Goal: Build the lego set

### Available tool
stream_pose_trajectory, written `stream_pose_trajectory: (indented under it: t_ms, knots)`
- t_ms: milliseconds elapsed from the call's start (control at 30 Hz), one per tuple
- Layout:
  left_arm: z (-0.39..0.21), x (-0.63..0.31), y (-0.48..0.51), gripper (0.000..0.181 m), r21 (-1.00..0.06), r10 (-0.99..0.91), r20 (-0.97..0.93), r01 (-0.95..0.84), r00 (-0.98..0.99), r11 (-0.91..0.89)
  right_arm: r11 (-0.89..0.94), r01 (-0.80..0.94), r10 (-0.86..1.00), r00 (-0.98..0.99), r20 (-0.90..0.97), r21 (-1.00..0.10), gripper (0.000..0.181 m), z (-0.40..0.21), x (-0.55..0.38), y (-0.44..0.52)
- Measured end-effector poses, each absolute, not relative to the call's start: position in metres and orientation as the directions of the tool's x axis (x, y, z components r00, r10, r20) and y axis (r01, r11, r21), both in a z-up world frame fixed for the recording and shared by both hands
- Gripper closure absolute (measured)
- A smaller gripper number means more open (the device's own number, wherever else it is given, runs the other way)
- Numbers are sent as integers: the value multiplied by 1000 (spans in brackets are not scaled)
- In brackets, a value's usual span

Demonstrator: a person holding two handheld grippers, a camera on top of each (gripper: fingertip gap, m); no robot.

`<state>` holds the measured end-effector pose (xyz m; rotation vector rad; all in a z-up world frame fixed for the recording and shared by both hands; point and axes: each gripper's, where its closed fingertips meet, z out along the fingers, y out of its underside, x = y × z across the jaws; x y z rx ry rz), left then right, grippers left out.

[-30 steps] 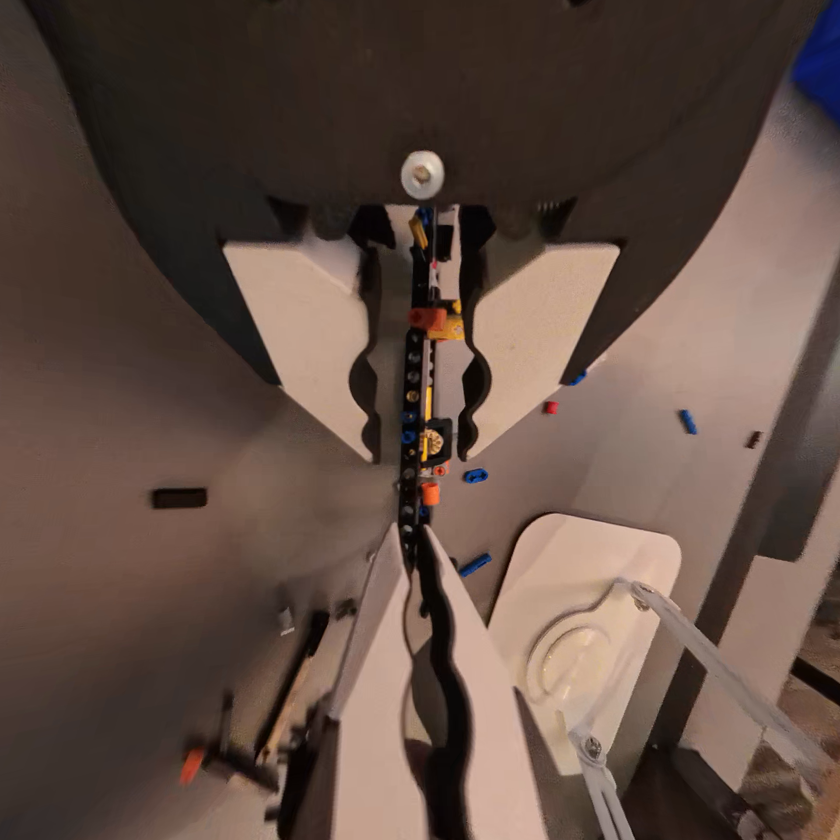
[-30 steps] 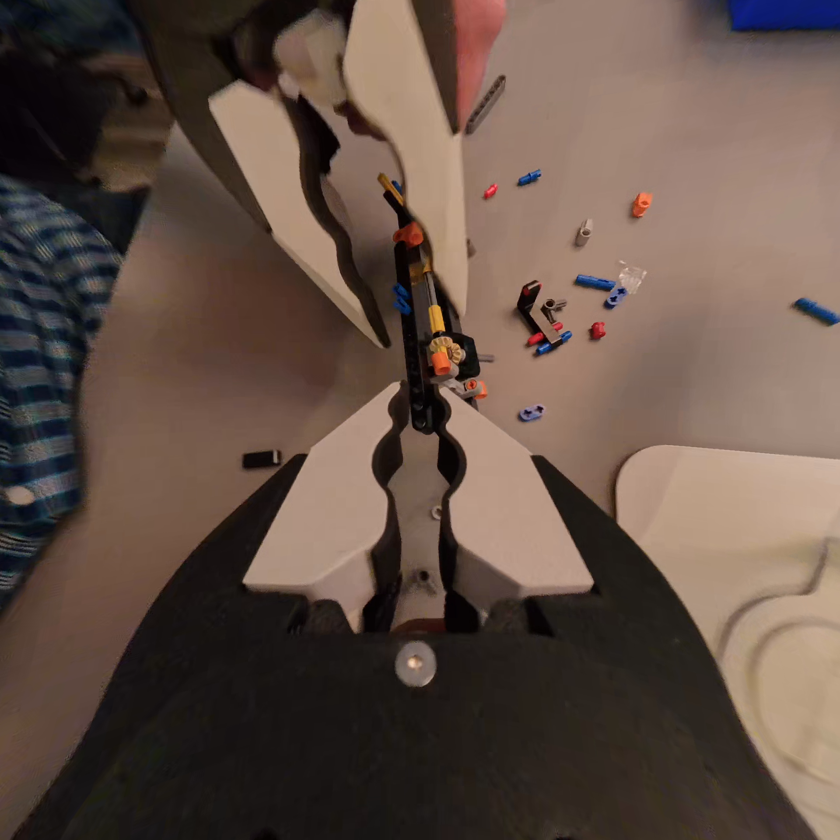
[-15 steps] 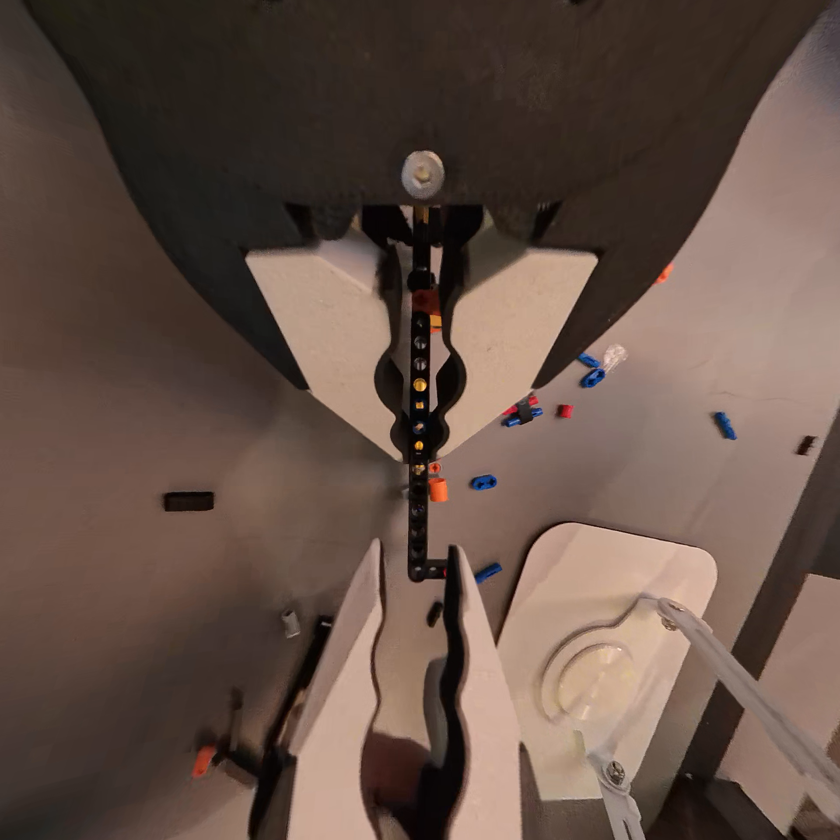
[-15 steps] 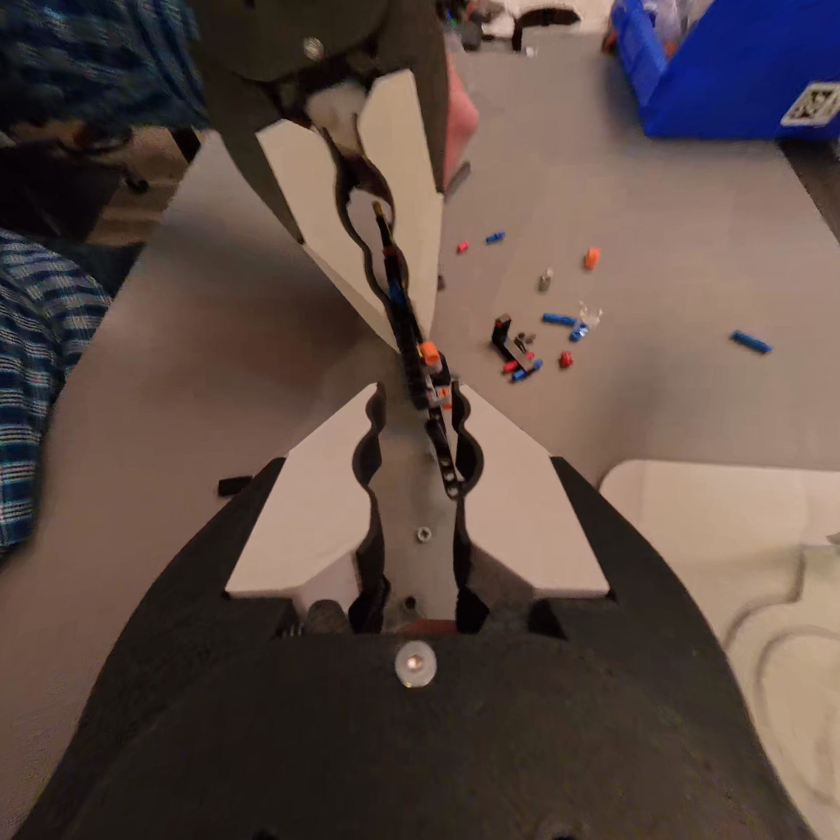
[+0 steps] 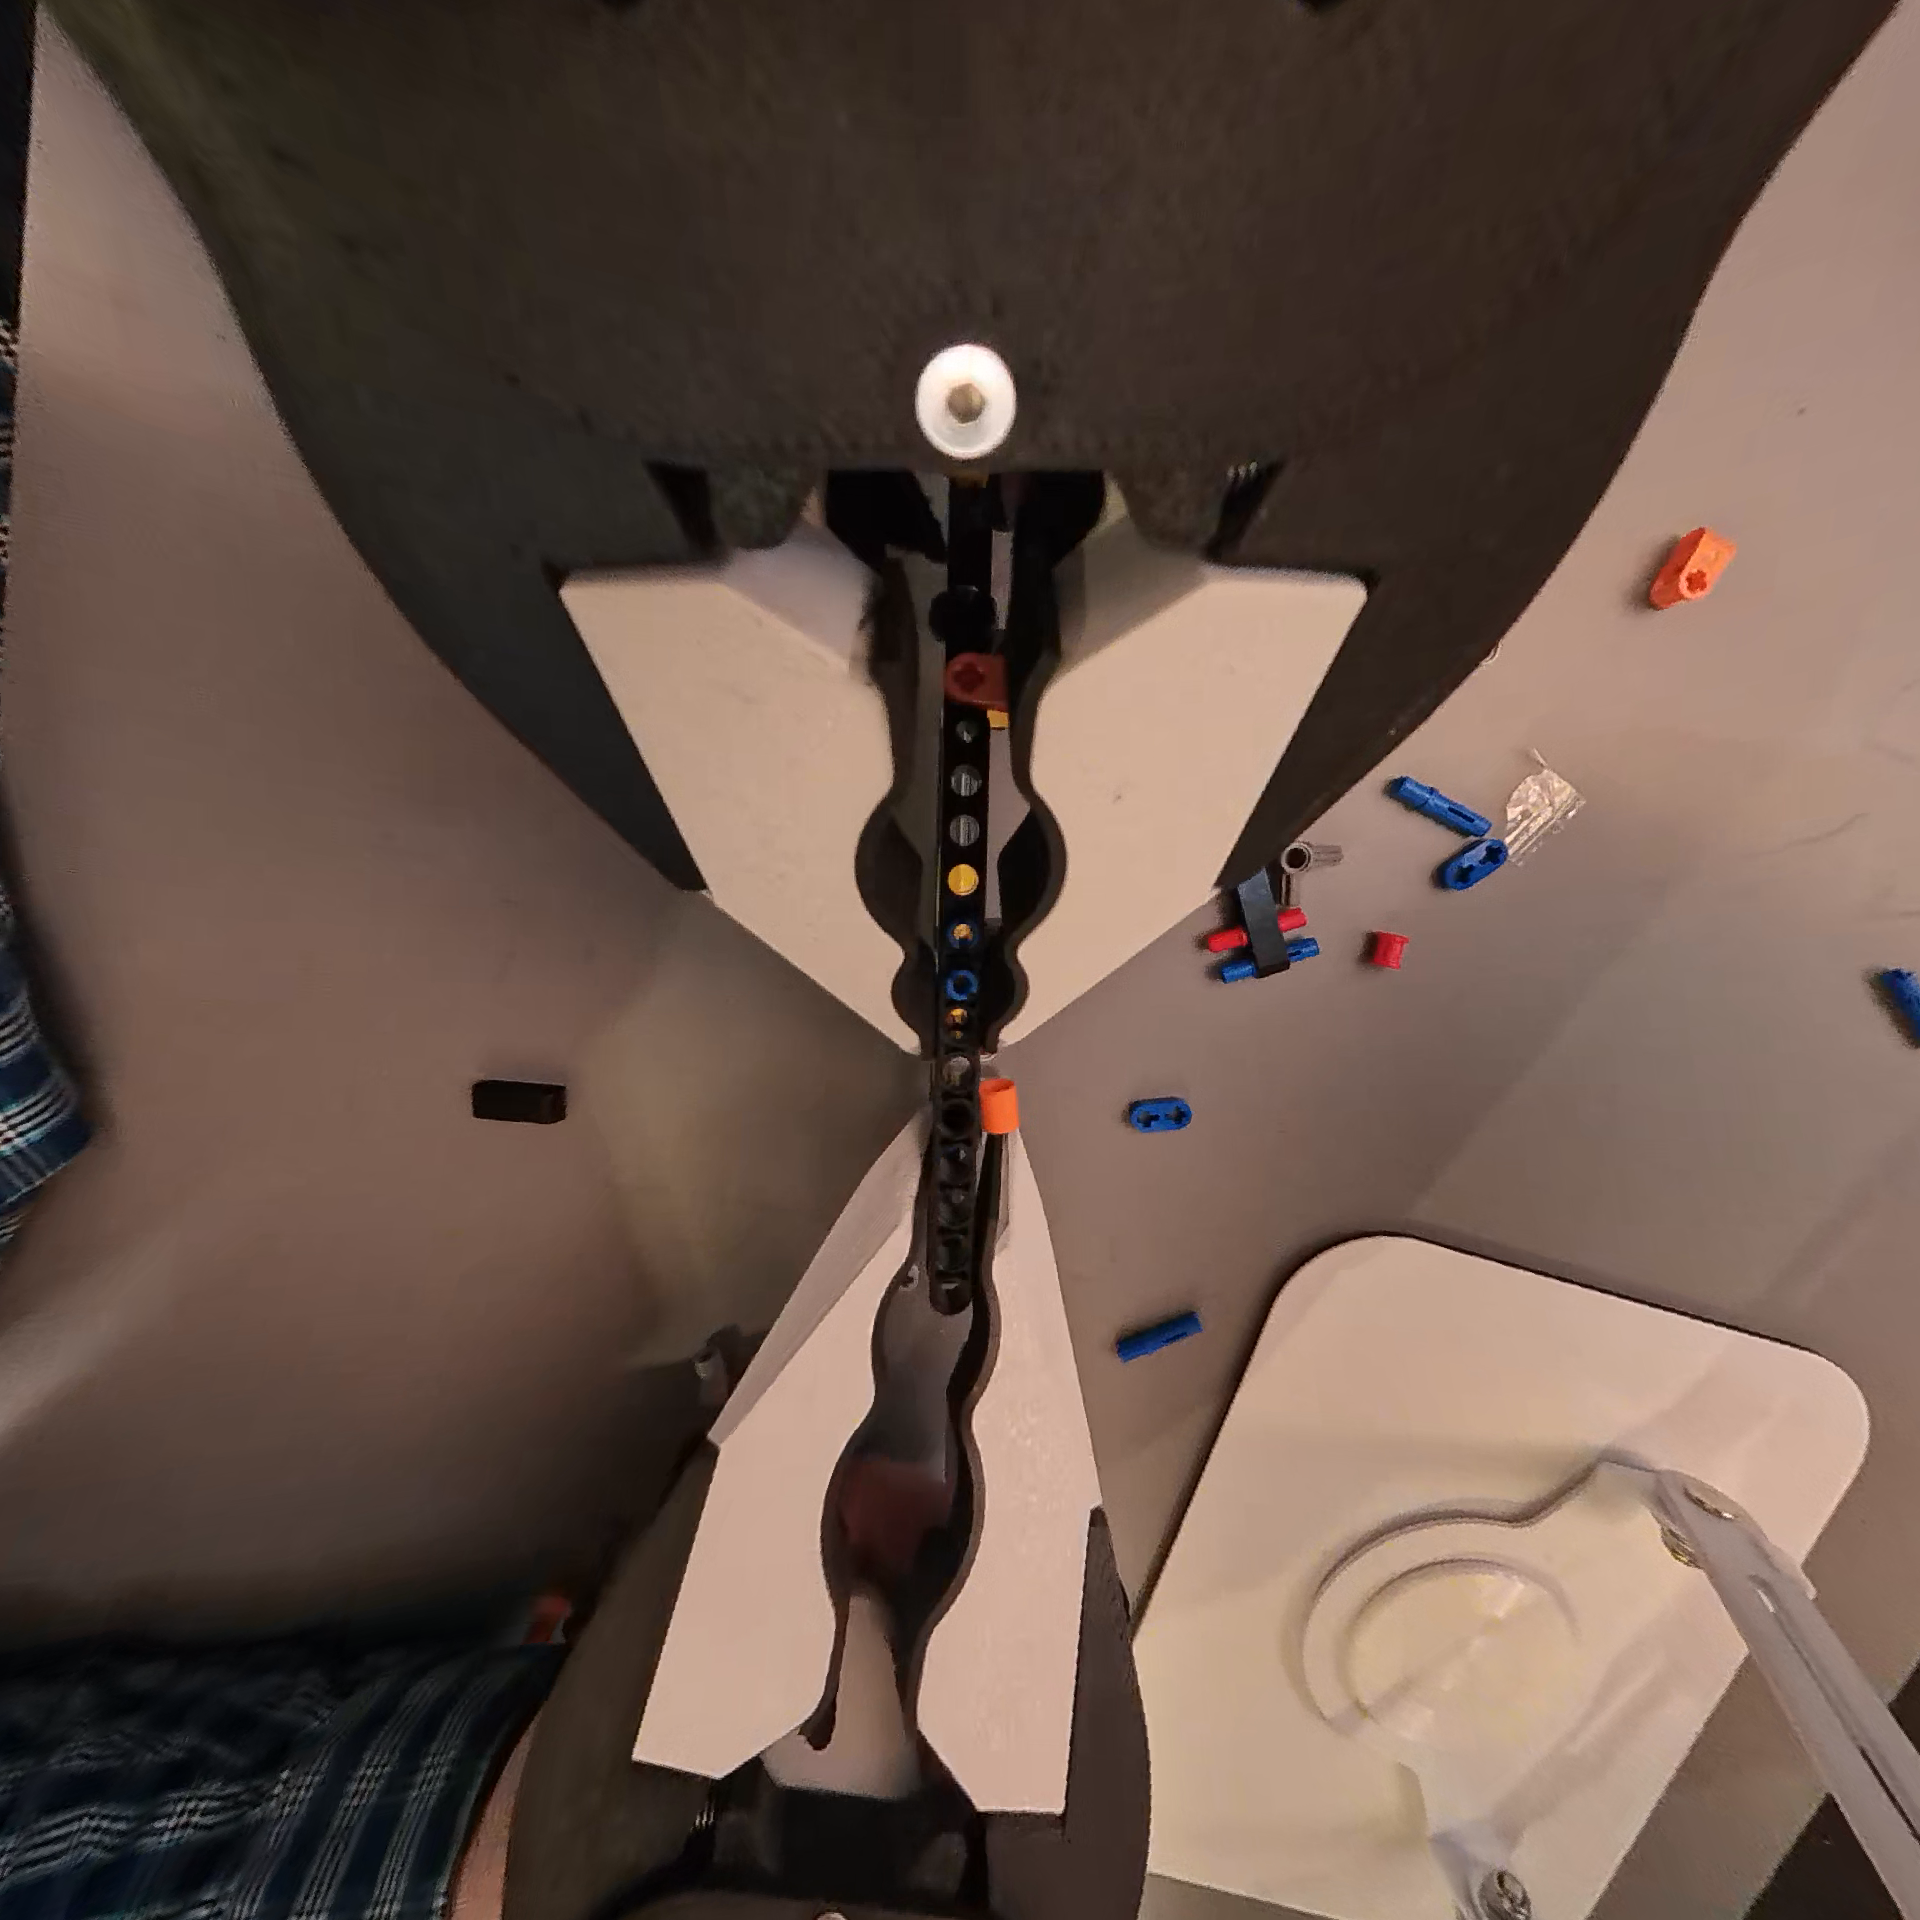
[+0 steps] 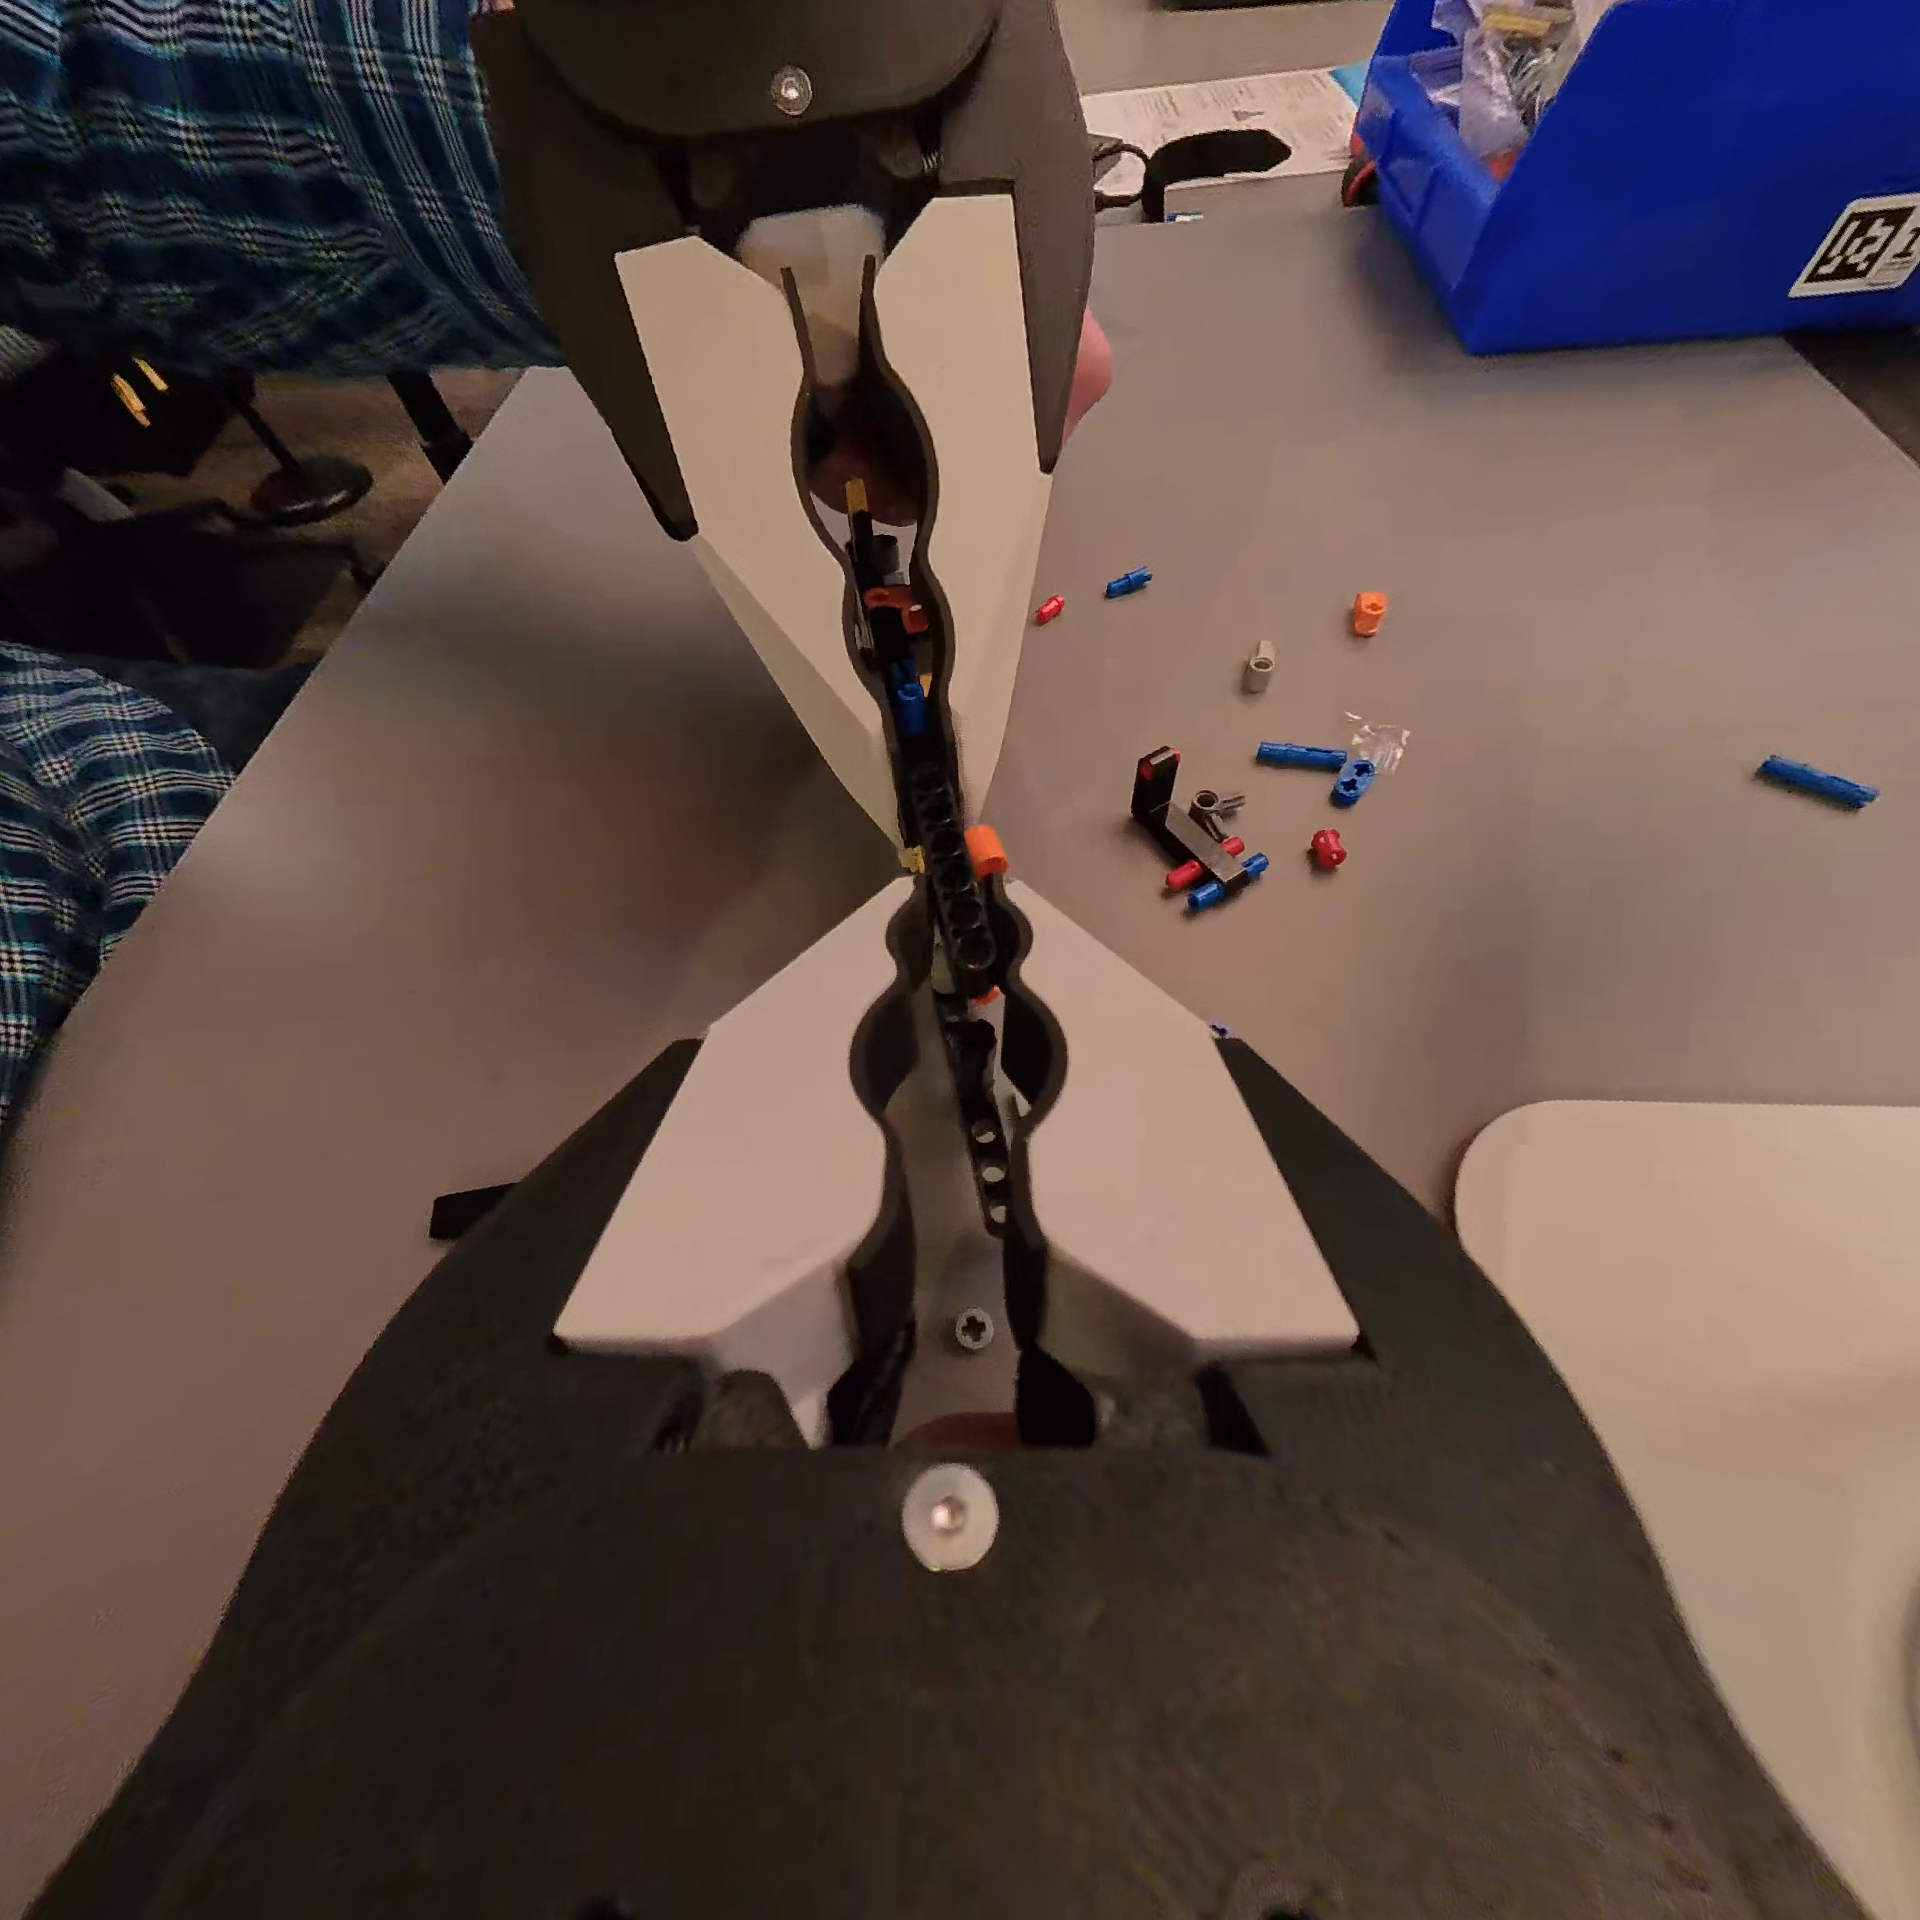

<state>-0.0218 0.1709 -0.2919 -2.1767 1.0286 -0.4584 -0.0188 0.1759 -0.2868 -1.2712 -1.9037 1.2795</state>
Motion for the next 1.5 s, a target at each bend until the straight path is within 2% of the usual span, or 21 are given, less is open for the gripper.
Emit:
stream_pose_trajectory:
  t_ms: [467,567,1033,1133,1267,1333,1500]
  knots:
    - [-291,-20,172,176,-741,-770,57,-491,636,-459,71,403,902,-416,-114,-913,173,-286,-20,176]
    - [-292,-21,172,176,-719,-778,4,-539,628,-438,79,408,902,-419,-109,-910,174,-288,-19,176]
    - [-294,-20,171,176,-682,-793,-20,-588,609,-435,82,417,899,-423,-113,-905,174,-289,-19,175]
    - [-294,-20,171,175,-687,-788,-13,-578,615,-440,56,416,896,-421,-138,-908,167,-285,-16,175]
    - [-294,-21,173,176,-688,-785,3,-568,620,-452,75,412,908,-404,-108,-908,167,-281,-15,180]
    - [-294,-21,173,176,-684,-786,5,-572,618,-454,91,412,906,-412,-96,-907,159,-279,-13,180]
    - [-293,-20,175,176,-694,-784,19,-557,620,-457,141,430,914,-402,-49,-892,161,-283,-16,184]
